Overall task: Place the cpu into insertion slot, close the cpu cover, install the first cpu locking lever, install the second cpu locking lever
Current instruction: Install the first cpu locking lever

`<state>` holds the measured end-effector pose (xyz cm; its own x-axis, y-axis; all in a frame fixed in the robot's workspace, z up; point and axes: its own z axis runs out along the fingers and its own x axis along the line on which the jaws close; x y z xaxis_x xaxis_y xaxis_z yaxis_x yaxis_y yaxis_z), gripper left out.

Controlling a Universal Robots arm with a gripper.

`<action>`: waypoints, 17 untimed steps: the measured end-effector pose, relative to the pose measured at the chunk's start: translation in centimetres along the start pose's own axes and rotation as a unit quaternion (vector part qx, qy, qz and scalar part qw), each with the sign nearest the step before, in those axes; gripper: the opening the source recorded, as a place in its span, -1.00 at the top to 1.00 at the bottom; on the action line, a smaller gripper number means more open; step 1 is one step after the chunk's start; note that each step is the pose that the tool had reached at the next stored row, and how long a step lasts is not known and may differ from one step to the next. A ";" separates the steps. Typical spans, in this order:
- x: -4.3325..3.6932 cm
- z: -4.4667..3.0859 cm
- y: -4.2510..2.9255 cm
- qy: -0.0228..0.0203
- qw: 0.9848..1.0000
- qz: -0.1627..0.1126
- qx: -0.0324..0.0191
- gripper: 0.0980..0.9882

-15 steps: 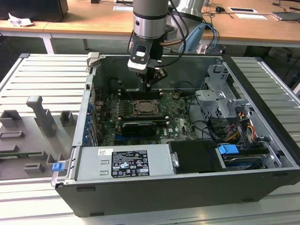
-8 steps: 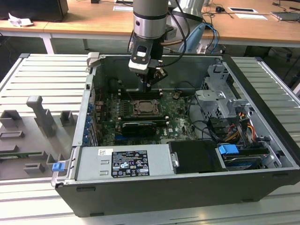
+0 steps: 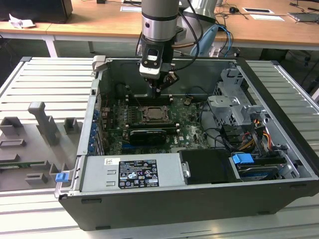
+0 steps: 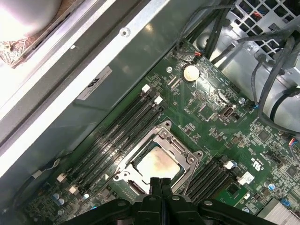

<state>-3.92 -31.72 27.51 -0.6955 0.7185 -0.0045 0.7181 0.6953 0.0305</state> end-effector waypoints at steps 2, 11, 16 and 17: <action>0.00 0.00 0.00 0.000 1.000 -0.011 0.000 0.98; 0.00 0.02 0.00 0.004 0.991 -0.136 -0.001 0.98; 0.00 0.03 0.00 0.006 0.982 -0.188 -0.001 0.98; 0.00 0.03 0.00 0.006 0.981 -0.195 -0.001 0.98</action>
<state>-3.92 -31.72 27.48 -0.9174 0.3980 -0.0045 0.3977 0.9170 0.0305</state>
